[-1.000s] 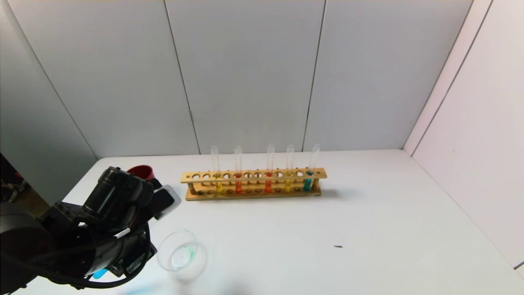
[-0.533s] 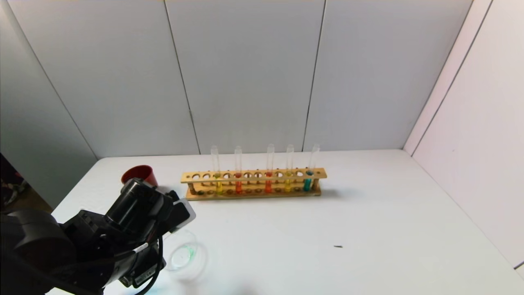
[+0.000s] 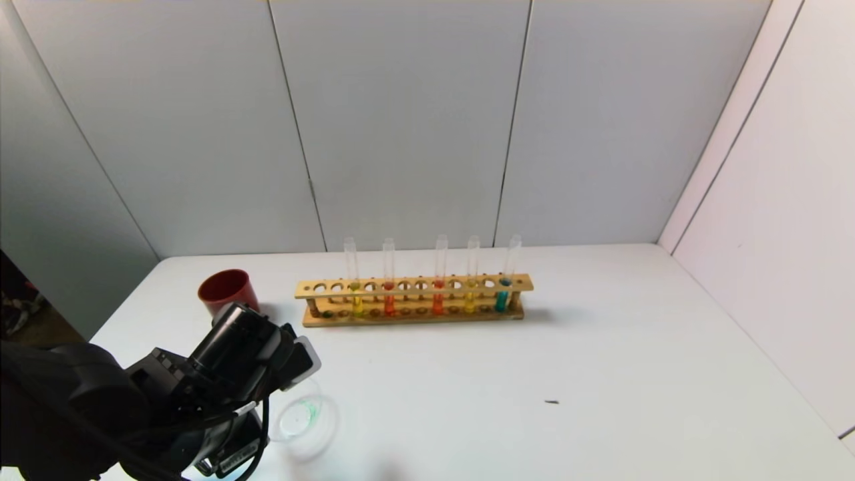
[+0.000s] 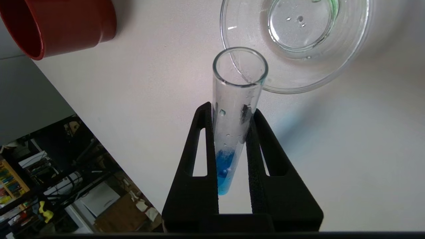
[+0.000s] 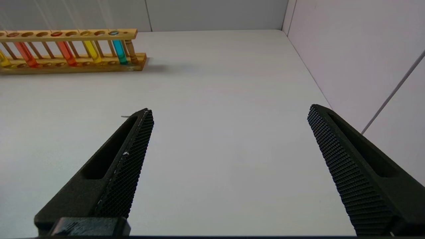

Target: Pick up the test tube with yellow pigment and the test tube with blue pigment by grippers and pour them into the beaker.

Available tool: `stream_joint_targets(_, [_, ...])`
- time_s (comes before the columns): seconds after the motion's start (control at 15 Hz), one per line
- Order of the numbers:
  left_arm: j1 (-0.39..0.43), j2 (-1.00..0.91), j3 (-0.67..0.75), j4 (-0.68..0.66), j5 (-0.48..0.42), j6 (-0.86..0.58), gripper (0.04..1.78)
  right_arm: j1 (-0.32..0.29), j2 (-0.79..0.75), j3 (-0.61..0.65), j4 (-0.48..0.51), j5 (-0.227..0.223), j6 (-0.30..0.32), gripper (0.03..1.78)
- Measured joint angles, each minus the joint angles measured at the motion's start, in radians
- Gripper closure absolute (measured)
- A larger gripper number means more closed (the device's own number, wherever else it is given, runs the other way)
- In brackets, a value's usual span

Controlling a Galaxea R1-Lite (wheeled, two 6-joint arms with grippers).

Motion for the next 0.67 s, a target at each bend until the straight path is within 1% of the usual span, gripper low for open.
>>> stream_joint_targets(0.47, [0.024, 0.041, 0.028, 0.002, -0.001, 0.005, 1.51, 0.000, 0.000, 0.000, 0.000, 0.000, 0.000, 0.11])
stream_joint_targets(0.67, [0.024, 0.068, 0.007, 0.042, 0.022, 0.014, 1.51, 0.000, 0.000, 0.000, 0.000, 0.000, 0.000, 0.11])
